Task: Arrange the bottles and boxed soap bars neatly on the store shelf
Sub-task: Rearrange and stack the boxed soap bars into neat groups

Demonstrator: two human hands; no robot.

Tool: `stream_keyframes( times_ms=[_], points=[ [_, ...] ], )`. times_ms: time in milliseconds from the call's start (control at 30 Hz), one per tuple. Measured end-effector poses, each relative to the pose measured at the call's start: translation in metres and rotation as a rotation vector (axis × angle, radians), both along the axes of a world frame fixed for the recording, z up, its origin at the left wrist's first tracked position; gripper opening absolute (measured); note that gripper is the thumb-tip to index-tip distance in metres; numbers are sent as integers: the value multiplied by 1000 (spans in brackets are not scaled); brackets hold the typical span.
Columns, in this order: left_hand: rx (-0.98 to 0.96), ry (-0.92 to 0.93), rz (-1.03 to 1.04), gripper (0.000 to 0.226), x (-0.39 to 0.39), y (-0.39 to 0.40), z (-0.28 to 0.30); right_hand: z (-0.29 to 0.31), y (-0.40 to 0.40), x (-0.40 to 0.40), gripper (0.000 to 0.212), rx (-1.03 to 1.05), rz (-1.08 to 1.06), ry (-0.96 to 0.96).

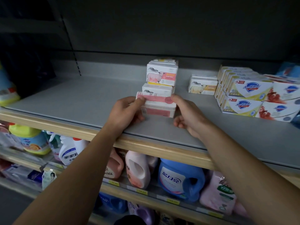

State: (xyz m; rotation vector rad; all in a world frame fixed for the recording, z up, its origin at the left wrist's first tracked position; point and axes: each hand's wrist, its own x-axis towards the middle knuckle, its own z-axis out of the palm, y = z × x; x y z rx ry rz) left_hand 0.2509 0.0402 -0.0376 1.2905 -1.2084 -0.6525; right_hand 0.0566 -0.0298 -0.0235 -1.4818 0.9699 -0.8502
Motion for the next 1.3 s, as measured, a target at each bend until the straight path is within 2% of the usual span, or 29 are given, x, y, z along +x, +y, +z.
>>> stream_keyframes(
  times_ms=[67, 167, 267, 367, 433, 500, 567, 667, 767, 933, 1033, 1133, 1200, 1300],
  points=[
    [-52, 112, -53, 33, -2, 0, 1, 1, 2, 1, 19, 53, 48, -144],
    [-79, 90, -32, 35, -3, 1, 3, -1, 5, 4, 17, -29, 34, -213],
    [-100, 49, -5, 28, -2, 1, 1, -5, 4, 4, 17, -251, -46, -153],
    [-109, 87, -2, 31, 3, 0, -1, -11, -1, 4, 45, -325, -55, -69],
    [-114, 118, -69, 31, 7, 1, -3, -12, -3, 5, 53, -313, -45, -33],
    [-122, 176, -134, 34, 8, 2, -2, -10, 0, 5, 53, -347, -27, -22],
    [-121, 228, -161, 34, 7, 3, -1, -8, 2, 4, 55, -477, -72, 14],
    [-100, 308, -149, 28, 6, 4, 1, -7, 5, 2, 56, -727, -195, 202],
    [-111, 322, -99, 14, 7, 2, -1, -8, 11, 5, 53, -856, -135, 224],
    [-137, 288, -64, 12, 8, 3, -2, -9, 10, 5, 49, -932, -76, 246],
    [-123, 314, -69, 15, 6, 5, 0, -9, 10, 5, 48, -900, -127, 172],
    [-97, 177, -30, 23, -1, 4, 2, -4, 10, -2, 42, -752, -151, 99],
    [-69, 6, 15, 25, -5, 2, 2, -2, 9, -14, 37, -634, -128, 115],
    [-13, -312, 44, 32, -16, -3, 4, -3, 11, -44, 31, -581, -115, 216]
  ],
)
